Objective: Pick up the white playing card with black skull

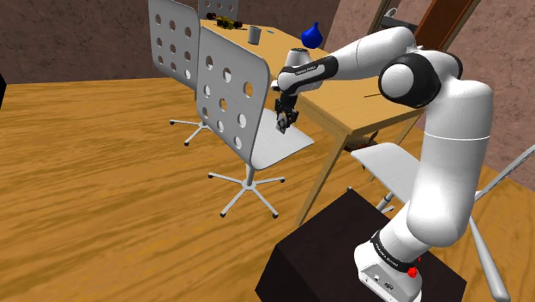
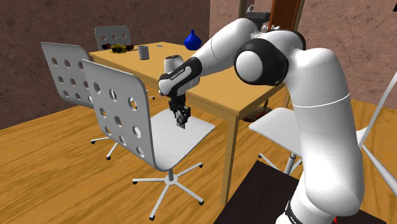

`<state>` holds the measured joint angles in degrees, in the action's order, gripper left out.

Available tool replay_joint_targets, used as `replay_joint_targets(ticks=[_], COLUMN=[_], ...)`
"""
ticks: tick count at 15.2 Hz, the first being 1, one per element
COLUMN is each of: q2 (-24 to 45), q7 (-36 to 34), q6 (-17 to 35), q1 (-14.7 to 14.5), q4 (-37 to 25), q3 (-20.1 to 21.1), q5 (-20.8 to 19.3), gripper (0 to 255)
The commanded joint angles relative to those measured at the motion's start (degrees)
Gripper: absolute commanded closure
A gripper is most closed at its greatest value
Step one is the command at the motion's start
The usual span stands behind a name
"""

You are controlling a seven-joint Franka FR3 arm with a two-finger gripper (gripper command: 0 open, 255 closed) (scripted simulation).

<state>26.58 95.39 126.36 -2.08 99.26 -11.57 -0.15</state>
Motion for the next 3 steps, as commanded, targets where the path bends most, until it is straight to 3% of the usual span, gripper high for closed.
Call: replay_joint_targets(ticks=[1, 3], q2=[-0.8, -0.9], q7=[0.0, 0.0], q6=[-1.2, -1.3], q1=[0.0, -0.1], q4=[-0.3, -0.4], q3=[-0.1, -0.1], q5=[-0.1, -0.1], gripper=[255, 255])
